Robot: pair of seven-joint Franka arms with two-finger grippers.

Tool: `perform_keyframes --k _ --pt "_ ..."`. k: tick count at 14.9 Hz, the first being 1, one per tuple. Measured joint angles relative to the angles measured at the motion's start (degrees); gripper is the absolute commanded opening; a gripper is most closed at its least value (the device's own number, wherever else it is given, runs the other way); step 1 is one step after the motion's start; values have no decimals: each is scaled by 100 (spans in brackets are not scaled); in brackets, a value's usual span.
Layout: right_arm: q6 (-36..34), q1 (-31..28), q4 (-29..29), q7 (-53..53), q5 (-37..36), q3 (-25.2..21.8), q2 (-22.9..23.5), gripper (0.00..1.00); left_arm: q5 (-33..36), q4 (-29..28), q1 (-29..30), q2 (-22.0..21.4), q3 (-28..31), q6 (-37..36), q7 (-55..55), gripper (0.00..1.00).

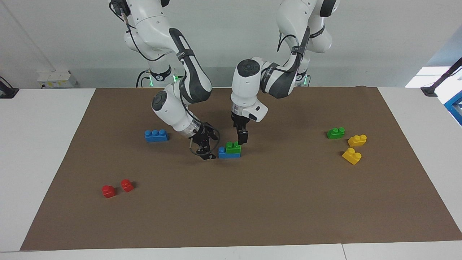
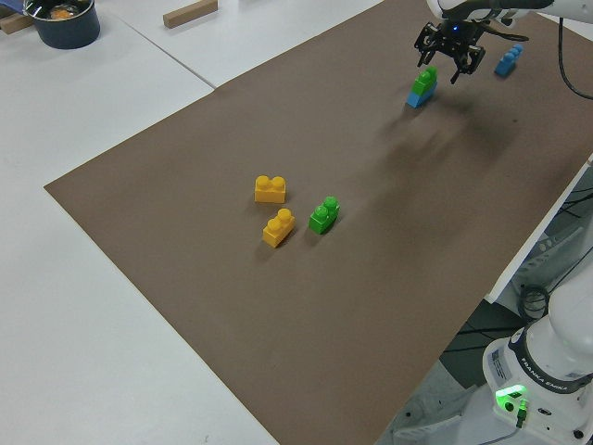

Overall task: Remove green block with left arm and hold with right
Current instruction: 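Close the left gripper on green while the right gripper closes on blue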

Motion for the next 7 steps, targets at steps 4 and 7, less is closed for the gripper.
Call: perform_keyframes --k 4,7 --pt "432 206 3 0 198 1 174 99 14 62 -14 106 4 115 -75 100" --pt "535 289 5 0 261 1 202 99 19 62 -14 196 18 235 -102 100"
